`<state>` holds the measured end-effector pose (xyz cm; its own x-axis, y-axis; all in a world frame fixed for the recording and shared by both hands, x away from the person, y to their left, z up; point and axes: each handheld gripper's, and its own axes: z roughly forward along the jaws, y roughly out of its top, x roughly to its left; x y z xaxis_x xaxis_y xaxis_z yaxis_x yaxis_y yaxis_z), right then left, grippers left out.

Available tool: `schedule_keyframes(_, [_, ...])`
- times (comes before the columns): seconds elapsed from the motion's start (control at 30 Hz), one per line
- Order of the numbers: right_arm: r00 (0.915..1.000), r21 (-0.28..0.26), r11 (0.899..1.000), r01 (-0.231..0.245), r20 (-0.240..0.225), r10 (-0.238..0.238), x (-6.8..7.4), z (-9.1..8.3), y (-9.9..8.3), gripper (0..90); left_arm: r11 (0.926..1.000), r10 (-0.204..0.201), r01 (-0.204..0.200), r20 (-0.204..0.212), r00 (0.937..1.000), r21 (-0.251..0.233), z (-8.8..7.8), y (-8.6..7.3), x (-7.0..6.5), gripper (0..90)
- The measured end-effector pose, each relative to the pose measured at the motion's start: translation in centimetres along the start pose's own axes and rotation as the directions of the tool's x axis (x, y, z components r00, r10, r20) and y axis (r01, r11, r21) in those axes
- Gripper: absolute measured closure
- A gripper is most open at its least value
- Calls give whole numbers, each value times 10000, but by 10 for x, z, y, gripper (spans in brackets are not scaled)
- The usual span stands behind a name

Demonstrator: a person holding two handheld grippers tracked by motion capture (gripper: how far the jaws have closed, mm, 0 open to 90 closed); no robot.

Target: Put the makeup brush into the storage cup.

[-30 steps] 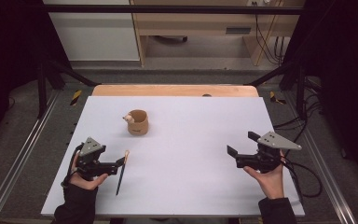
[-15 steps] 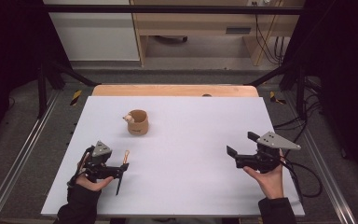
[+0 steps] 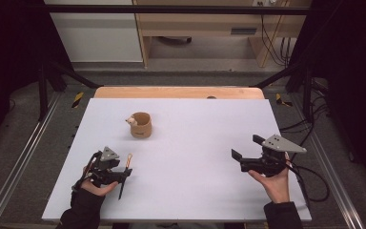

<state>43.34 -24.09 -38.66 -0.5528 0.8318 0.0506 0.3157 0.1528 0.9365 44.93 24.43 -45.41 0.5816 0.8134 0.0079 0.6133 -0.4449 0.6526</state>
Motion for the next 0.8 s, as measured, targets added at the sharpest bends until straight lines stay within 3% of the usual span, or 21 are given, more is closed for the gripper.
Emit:
schedule_keyframes(0.33, [10000, 93, 10000, 5, -41, -5, 1, 2, -1, 53, 9991, 41, -47, 152, 9999, 419, 6, -1, -4, 576])
schedule_keyframes(0.43, [10000, 87, 10000, -4, -28, 5, 1, 3, -1, 53, 9976, 104, -114, 150, 9998, 684, 9, -1, -4, 592])
schedule_keyframes(0.8, [10000, 92, 10000, 6, -27, -5, 1, 3, -1, 53, 9968, 1, -10, 105, 9999, 795, 10, -2, -4, 709])
